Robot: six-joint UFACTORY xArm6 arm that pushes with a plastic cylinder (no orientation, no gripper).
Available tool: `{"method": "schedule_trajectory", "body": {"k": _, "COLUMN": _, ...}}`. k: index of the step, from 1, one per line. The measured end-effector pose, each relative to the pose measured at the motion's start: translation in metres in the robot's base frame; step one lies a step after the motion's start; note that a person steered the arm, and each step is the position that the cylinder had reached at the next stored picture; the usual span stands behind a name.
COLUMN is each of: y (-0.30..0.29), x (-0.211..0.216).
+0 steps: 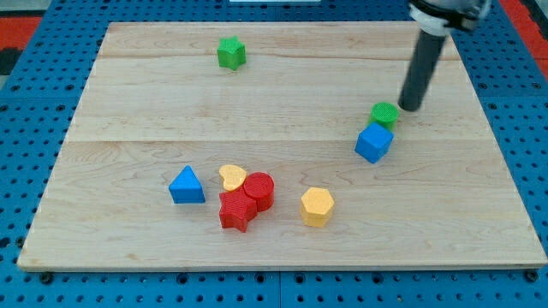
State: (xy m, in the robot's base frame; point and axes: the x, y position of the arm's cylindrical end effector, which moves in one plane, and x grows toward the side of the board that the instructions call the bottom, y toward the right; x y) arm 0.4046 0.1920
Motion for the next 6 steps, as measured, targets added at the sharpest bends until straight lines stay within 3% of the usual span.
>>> {"method": "schedule_trajectory", "body": {"k": 1, "y": -0.04, "x": 0.049}}
{"method": "schedule_trajectory", "body": {"k": 2, "y": -0.109, "x": 0.058}}
{"method": "schedule_trajectory", "body": {"k": 4, "y": -0.201, "x": 0.032}}
{"method": "schedule_trajectory", "body": {"k": 5, "y": -0.216, "x": 0.063}}
{"method": "schedule_trajectory", "body": {"k": 6, "y": -0.178, "x": 0.057}}
